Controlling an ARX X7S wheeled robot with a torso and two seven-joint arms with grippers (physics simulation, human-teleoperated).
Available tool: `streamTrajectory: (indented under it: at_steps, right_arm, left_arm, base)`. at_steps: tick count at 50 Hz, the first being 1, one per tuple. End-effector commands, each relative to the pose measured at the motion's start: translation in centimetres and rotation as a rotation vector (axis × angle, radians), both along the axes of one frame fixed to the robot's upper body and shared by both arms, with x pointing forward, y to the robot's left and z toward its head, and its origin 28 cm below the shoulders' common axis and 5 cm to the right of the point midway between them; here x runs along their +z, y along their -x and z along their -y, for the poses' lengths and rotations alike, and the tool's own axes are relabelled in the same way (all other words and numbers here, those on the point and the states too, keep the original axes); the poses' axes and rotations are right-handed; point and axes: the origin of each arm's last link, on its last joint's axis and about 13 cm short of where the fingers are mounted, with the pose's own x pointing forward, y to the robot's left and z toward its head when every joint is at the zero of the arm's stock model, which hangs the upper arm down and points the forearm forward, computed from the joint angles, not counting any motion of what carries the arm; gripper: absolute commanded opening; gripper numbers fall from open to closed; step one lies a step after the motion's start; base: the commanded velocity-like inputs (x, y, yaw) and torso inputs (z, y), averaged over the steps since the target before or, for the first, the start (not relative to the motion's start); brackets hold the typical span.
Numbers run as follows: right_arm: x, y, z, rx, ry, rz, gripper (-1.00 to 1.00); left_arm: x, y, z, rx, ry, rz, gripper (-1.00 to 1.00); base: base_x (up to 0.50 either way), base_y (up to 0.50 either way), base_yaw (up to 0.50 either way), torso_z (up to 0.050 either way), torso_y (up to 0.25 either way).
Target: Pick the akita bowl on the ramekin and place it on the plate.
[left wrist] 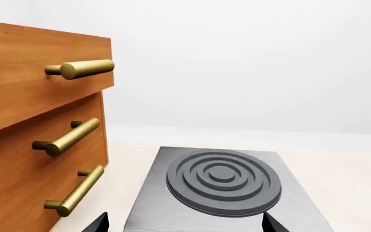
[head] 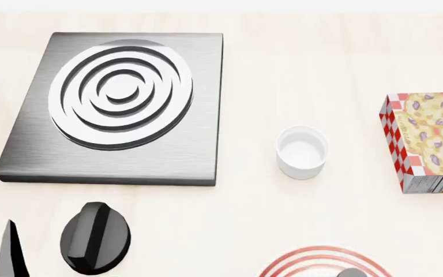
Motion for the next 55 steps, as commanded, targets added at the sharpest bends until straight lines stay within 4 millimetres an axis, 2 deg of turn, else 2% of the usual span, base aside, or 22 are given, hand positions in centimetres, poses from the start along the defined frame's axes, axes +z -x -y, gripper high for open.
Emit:
streamTrajectory:
  at_steps: [1, 16, 27, 55]
  right_arm:
    - [-0.7, -0.3, 0.2, -0.014, -0.009, 0.018, -1.0]
    - [-1.7, -0.4, 0.5, -0.033, -0.025, 0.013, -1.0]
    - [-1.2, -0.5, 0.9, -0.06, -0.026, 0.033, -1.0]
    - [-2.9, -1.1, 0.3, -0.037, -0.058, 0.016, -1.0]
  left_arm:
    - [0.0, 0.0, 0.0, 0.002, -0.001, 0.001, 1.0]
    - [0.0, -0.1, 0.0, 0.001, -0.003, 0.002, 1.0]
    - [-0.1, -0.1, 0.1, -0.002, -0.003, 0.0, 1.0]
    - [0.1, 0.0, 0.0, 0.004, -0.001, 0.009, 1.0]
  base:
    - [0.0, 0.0, 0.0, 0.0, 0.0]
    - [0.0, 0.0, 0.0, 0.0, 0.0]
    - [0.0, 0.0, 0.0, 0.0, 0.0]
    - [0.0, 0.0, 0.0, 0.001, 0.0]
